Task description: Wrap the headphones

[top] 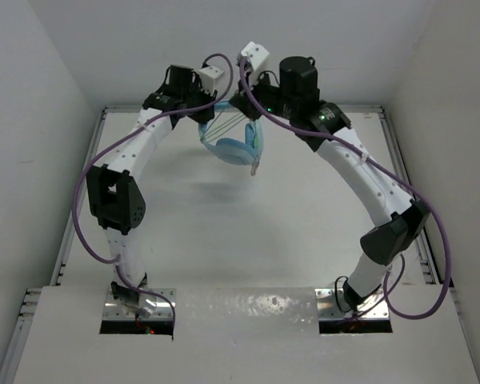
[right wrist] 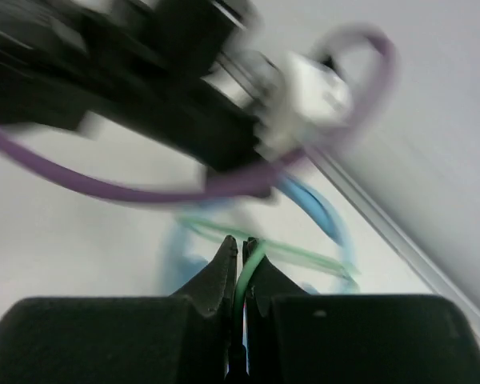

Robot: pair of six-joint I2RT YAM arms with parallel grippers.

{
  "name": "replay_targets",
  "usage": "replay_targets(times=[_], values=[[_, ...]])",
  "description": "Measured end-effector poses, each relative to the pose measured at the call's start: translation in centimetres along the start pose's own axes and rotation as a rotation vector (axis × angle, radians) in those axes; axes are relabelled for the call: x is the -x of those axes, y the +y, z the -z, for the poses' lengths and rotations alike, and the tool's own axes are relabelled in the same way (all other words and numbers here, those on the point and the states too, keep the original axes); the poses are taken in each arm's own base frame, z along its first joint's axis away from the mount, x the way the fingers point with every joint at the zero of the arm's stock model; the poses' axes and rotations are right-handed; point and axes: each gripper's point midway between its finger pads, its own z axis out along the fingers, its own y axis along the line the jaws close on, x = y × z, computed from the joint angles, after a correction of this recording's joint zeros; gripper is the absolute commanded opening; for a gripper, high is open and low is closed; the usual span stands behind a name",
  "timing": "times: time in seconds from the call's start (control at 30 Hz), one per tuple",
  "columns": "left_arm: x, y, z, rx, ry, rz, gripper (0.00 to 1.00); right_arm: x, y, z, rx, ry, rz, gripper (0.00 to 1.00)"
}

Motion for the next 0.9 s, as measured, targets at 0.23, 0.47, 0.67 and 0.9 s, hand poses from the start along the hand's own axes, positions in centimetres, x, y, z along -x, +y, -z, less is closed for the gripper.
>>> replay_targets(times=[0.23, 0.47, 0.67, 0.9], values=[[-0.6, -0.4, 0.3, -0.036, 0.027, -0.079, 0.00, -8.0, -10.2, 4.5, -0.281, 0.221, 0.005, 0.00], [0.4, -2.9, 1.4, -0.152, -0.001, -0.099, 0.00, -12.9, -13.8, 6.1, -0.323, 0.264, -0.062, 0.00], [1.3, -5.4, 3.8, -0.258, -0.039, -0.089, 0.00, -17.5, -13.8, 5.9, -0.268, 0.218, -0.203, 0.00], [0.9, -7.0, 4.9, -0.340, -0.020, -0.019, 0.00, -17.1, -12.4, 4.6, -0.171, 0.057, -0.248, 0.06]])
